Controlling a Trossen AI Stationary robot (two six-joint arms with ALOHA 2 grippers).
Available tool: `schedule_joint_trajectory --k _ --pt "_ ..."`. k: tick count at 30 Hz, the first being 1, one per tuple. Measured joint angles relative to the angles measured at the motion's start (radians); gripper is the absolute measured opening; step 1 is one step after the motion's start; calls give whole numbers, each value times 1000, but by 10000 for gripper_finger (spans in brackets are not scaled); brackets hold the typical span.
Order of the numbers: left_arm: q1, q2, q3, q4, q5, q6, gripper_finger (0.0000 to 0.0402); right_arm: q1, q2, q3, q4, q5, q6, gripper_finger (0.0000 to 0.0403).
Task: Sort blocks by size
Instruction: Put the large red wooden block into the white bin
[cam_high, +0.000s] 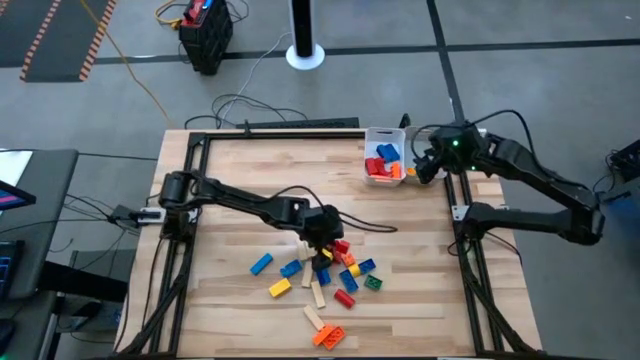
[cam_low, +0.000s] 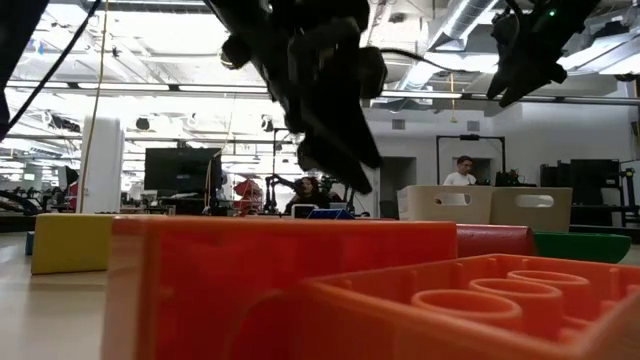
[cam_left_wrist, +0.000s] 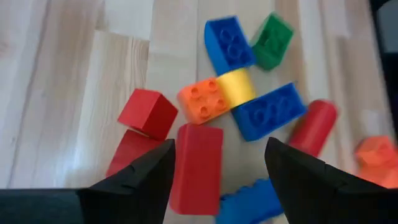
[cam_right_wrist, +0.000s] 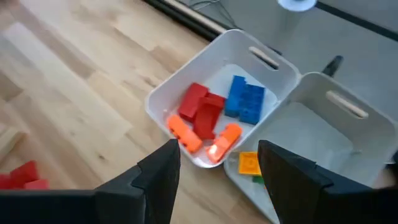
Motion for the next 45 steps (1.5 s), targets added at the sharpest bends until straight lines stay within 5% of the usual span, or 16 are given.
schedule_joint_trajectory --k 13,32,45 --pt "-86 52 -4 -39 -240 203 242 82 2 0 2 1 30 243" --pt "-80 95 -5 -59 -238 140 128 82 0 0 2 4 29 243" --pt "87 4 -5 33 -175 -21 128 82 -9 0 -1 4 82 243"
